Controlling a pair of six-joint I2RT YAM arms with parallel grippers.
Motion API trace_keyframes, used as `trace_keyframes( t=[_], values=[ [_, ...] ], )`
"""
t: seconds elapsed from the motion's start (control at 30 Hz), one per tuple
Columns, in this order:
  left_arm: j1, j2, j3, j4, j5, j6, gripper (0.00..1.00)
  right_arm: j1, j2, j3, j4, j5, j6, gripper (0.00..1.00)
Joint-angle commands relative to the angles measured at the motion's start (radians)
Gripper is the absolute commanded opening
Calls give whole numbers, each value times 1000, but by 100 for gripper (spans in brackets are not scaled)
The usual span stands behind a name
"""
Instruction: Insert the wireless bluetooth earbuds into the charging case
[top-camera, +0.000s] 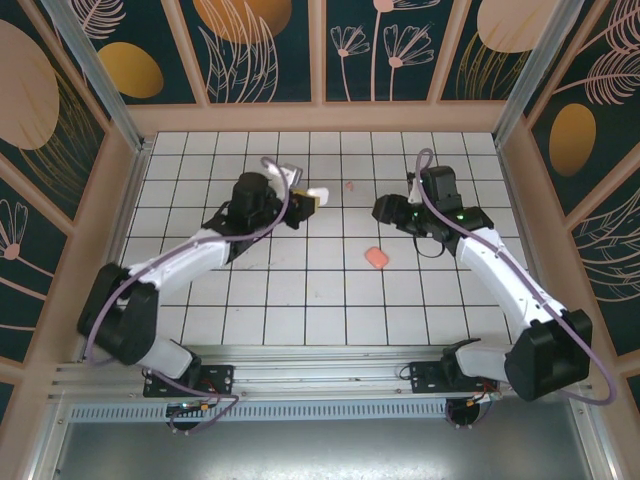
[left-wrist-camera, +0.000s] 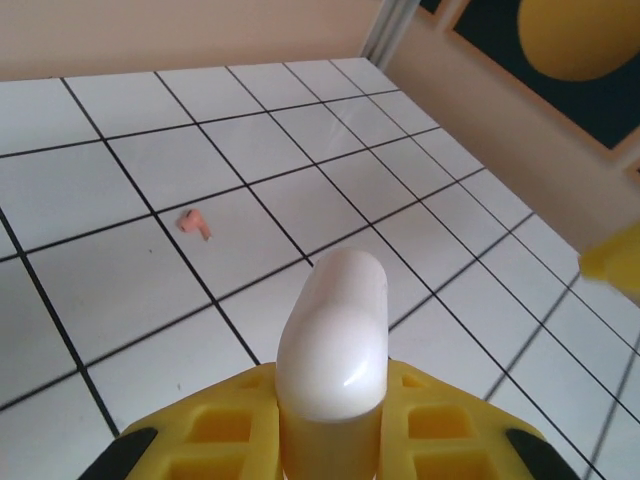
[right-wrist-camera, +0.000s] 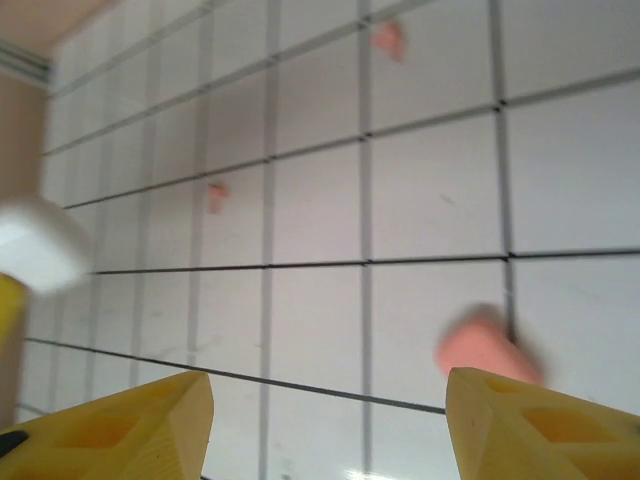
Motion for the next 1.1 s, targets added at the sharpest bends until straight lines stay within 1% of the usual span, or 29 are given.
trace_keyframes(
  t=[0.0, 0.2, 0.3, 0.43, 0.53, 0.7, 0.83, 1.0, 1.07],
  values=[
    [0, 131, 123, -85, -15, -6, 0, -24, 37, -45, -58, 32, -23, 63],
    [0, 378, 311, -147, -19, -7, 0, -26, 97, -111, -73, 88, -67, 62],
    [0, 475, 405, -200, 23, -7, 1, -26, 112, -141, -56, 94, -102, 62],
    [2, 561, 469, -225, 36, -6, 2, -28, 136, -171, -28, 71, -136, 62],
    [9, 621, 524, -263, 58, -2, 7, -29, 157, -184, -17, 72, -151, 62],
    [32, 673, 559, -295, 68, -32, 9, -24, 191, -191, -8, 72, -178, 61],
    [61, 696, 567, -326, 64, -55, 11, 10, 201, -187, 8, 63, -204, 60],
    [77, 706, 584, -368, 40, -30, 22, 71, 225, -164, 6, 91, -231, 60],
    [77, 700, 600, -392, 16, -9, 29, 84, 236, -160, 7, 97, -236, 60]
  ],
)
